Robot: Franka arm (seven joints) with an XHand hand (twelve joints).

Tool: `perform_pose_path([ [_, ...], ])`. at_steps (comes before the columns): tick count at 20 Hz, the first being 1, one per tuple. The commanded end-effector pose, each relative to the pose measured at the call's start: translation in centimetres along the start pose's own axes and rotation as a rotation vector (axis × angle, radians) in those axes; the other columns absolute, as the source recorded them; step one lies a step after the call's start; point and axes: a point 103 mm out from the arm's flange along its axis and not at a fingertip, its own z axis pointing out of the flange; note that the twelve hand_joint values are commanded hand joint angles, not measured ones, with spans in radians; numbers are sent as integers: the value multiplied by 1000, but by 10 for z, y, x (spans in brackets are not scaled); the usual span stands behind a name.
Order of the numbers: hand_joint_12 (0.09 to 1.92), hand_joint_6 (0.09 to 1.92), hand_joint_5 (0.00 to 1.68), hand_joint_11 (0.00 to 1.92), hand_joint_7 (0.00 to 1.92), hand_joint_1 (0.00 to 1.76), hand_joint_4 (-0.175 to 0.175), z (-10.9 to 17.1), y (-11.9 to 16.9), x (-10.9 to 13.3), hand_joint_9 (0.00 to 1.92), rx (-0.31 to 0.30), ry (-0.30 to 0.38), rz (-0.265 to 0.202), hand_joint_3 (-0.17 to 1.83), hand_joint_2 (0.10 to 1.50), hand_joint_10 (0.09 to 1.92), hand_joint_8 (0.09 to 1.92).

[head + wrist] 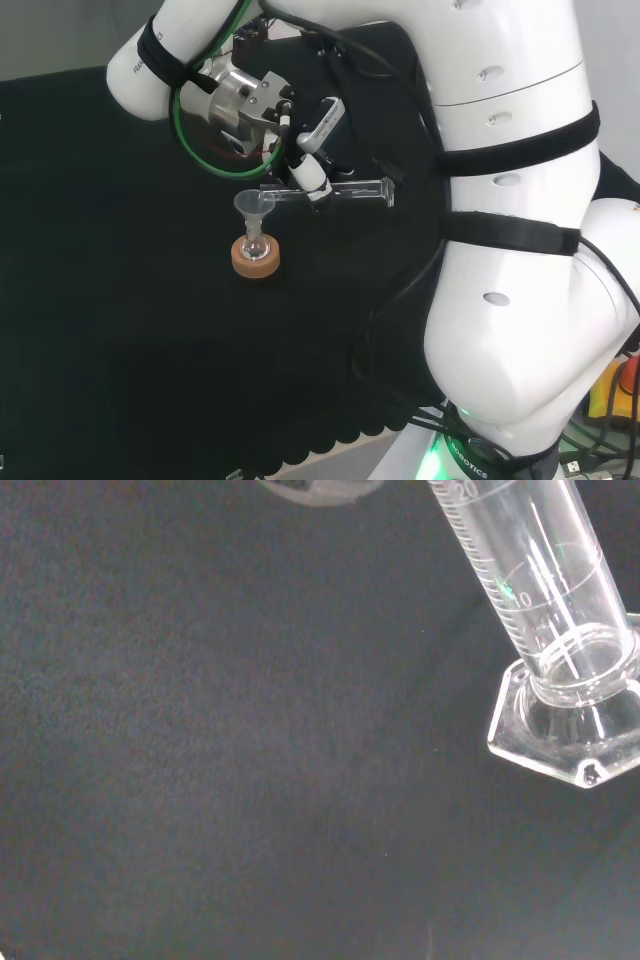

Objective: Pour the water from the graduated cylinder into the round-bottom flask.

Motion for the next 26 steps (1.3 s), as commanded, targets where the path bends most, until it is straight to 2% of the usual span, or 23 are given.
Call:
perform_pose_path([
  [1, 736, 1002, 984, 1260, 1257, 1154, -175, 0, 0, 0, 1455, 3, -3, 1, -1, 1120, 87, 345],
  [18, 732, 1001, 986, 1260, 1260, 1155, -175, -2, -2, 0, 1456, 30, -9, 19, -2, 1120, 87, 340],
  [26, 729, 1000, 987, 1255, 1261, 1155, -175, -2, -5, -2, 1457, 23, -9, 21, -2, 1119, 87, 337],
])
